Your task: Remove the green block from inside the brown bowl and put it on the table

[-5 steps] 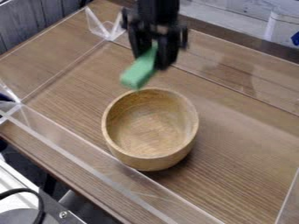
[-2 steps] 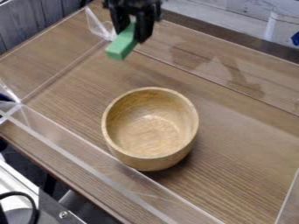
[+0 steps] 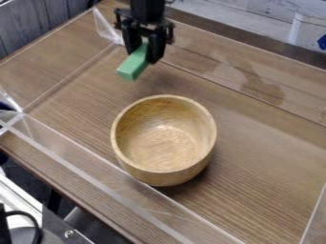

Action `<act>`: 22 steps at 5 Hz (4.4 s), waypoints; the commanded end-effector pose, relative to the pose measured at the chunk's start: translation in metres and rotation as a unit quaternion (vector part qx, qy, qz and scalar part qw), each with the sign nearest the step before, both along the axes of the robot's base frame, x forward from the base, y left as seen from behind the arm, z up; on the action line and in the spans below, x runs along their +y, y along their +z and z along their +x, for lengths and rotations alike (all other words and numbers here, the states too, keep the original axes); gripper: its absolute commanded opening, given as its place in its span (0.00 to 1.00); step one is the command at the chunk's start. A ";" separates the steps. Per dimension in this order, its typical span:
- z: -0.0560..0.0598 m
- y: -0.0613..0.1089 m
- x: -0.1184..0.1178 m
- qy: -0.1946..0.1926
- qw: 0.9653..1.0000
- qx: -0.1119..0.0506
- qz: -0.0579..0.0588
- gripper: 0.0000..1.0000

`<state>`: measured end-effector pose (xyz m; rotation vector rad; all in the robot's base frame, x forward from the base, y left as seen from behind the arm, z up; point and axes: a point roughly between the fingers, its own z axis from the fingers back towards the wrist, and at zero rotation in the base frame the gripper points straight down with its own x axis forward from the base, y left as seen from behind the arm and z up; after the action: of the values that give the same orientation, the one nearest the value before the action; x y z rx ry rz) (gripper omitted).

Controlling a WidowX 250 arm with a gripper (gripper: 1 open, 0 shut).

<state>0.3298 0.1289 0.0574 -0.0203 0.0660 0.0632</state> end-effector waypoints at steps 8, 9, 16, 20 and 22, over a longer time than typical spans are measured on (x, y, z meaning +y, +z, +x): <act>0.018 0.000 0.031 0.021 0.999 -0.033 0.016 0.00; 0.018 -0.001 0.035 0.027 0.999 -0.033 0.014 0.00; 0.016 -0.001 0.045 0.043 0.999 -0.025 0.001 1.00; 0.006 0.101 0.039 0.046 0.995 -0.084 -0.003 1.00; 0.010 0.077 0.050 0.050 0.996 -0.068 0.002 0.00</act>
<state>0.3350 0.1700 0.1080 -0.0624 0.0073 0.1532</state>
